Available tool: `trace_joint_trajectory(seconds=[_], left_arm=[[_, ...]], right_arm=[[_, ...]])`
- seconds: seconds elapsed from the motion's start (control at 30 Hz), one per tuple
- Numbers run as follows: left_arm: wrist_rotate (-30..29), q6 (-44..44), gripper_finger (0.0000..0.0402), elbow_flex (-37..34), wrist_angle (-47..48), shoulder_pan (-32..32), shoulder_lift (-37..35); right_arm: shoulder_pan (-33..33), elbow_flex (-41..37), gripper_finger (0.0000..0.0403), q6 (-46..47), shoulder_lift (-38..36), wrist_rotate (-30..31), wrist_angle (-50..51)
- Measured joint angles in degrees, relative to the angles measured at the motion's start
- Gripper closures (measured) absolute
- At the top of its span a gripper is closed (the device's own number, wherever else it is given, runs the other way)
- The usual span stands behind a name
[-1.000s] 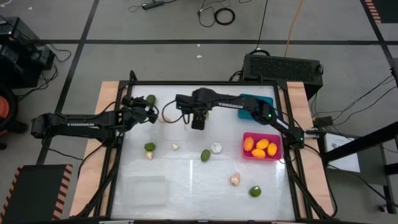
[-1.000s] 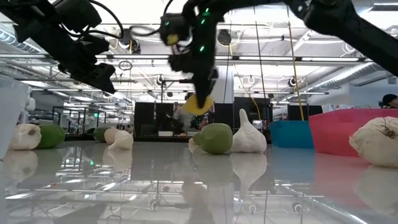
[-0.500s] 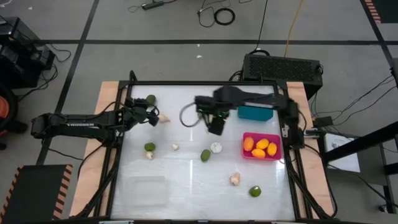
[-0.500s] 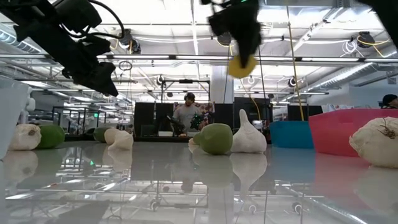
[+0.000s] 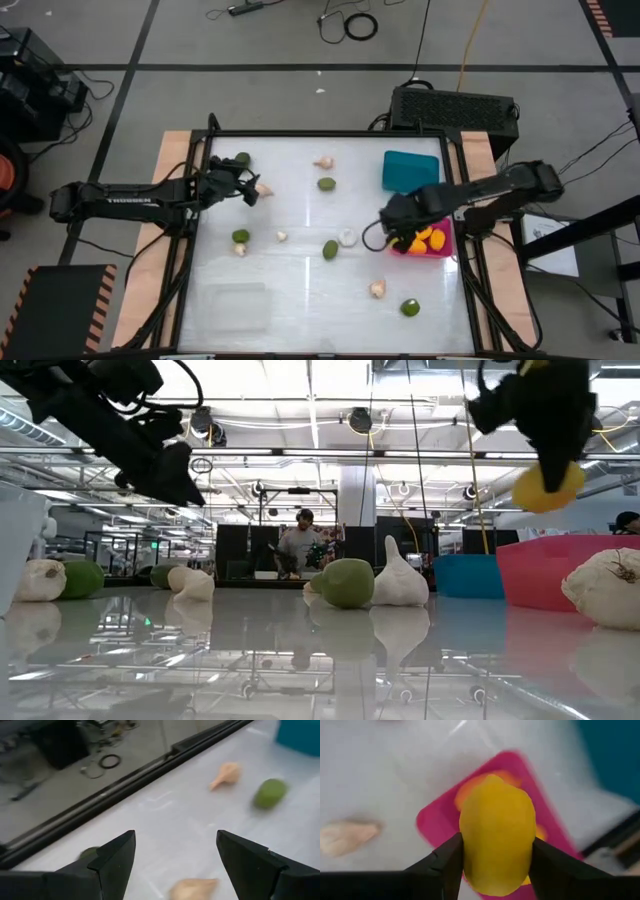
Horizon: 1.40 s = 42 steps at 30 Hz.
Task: Sort produce into baskets
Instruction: Put the yellow lemon into the pink bin
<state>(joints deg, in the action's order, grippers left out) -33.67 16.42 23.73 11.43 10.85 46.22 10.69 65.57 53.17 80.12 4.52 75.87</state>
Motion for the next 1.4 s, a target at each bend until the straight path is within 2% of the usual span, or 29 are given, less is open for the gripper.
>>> trace_joint_trajectory(seconds=[0.17, 0.43, 0.8, 1.0, 1.2, 1.4], left_arm=[[5.0, 0.1, 0.0116, 0.0, -2.8, 0.0, 0.0], [6.3, 1.3, 0.0116, 0.0, -3.6, -0.1, 0.3], [6.8, 1.2, 0.0116, 0.0, -6.0, -0.1, 3.0], [9.8, 1.2, 0.0116, 0.0, -7.2, -0.1, 3.7], [14.0, -0.7, 0.0116, 0.0, -8.5, -0.1, 3.7], [15.9, -0.8, 0.0116, 0.0, -10.2, -0.3, 3.7]], right_arm=[[3.3, -7.5, 0.0208, 4.6, -2.9, -4.9, -3.9], [6.0, -13.6, 0.0178, 9.2, -2.7, -5.1, -6.5], [4.4, -13.8, 0.0105, 5.9, -2.9, -8.9, -8.0], [2.5, -13.3, 0.0099, 3.1, -2.9, -12.6, -8.1], [-0.2, -10.0, 0.0101, -2.2, -2.9, -12.9, -6.5], [-3.3, -5.9, 0.0104, -4.4, -2.9, -11.9, -3.1]])
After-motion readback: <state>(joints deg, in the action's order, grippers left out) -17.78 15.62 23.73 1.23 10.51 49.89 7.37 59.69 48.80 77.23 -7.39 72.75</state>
